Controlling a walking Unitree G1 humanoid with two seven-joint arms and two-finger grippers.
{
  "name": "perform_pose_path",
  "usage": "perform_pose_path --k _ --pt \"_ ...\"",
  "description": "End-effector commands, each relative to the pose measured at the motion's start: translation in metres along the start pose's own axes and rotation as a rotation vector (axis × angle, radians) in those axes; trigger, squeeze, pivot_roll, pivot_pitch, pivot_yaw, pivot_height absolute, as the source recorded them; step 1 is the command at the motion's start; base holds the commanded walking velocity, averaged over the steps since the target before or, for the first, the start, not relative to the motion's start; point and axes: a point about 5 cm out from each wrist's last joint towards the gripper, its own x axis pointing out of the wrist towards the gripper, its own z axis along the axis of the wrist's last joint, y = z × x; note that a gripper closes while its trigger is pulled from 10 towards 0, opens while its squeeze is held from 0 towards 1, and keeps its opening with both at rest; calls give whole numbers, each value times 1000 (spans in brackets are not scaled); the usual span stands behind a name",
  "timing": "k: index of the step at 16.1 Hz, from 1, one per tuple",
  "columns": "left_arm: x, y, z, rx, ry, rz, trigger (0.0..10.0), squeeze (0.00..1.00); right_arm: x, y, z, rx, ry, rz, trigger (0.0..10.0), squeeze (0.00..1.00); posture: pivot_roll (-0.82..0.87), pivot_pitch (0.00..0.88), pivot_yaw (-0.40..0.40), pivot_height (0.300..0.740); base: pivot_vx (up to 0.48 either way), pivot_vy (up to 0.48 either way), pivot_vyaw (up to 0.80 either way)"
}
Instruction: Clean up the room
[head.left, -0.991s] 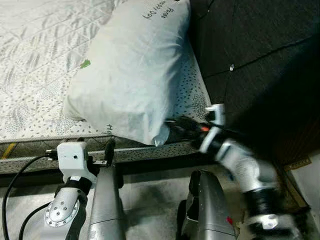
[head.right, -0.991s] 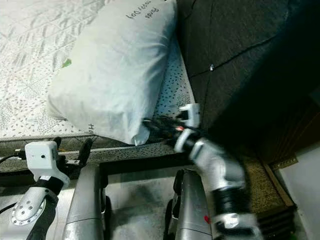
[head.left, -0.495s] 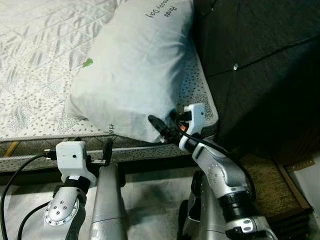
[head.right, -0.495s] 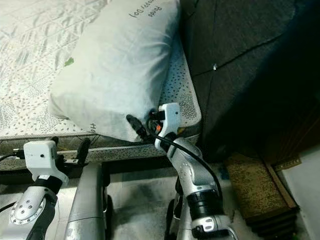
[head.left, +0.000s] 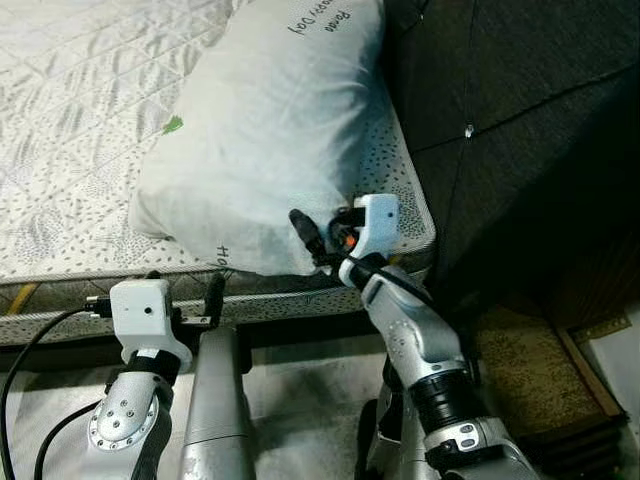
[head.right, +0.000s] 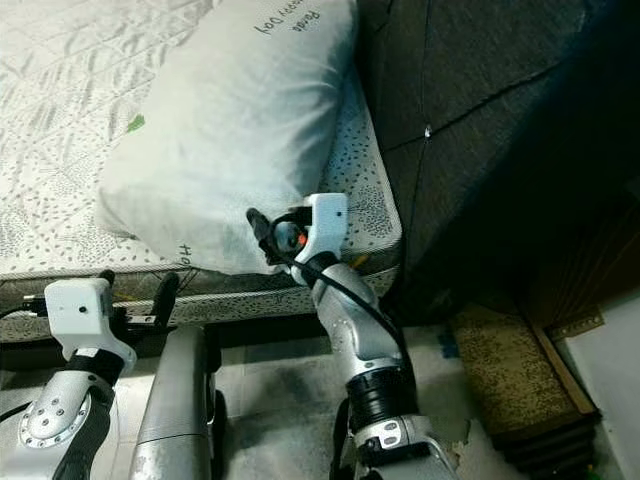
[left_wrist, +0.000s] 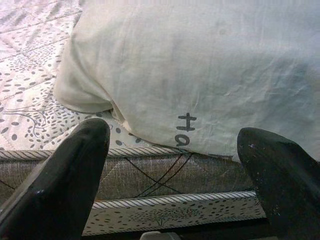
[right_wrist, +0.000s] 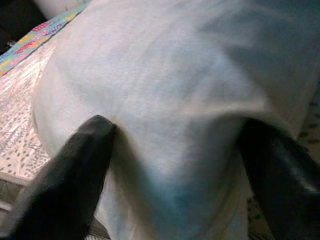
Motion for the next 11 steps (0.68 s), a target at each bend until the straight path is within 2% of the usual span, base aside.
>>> perform_pose_path --k 1,5,11 --pt "-2 -2 3 8 -5 -8 10000 0 10 25 -1 16 -15 55 0 0 257 268 -14 520 0 0 0" --pt "-2 -3 3 3 -7 0 10000 0 19 35 1 24 -20 72 0 0 261 263 -29 520 0 0 0" --pt "0 -5 3 -3 -8 -5 10000 0 22 29 3 51 -21 71 0 0 259 248 -28 520 0 0 0"
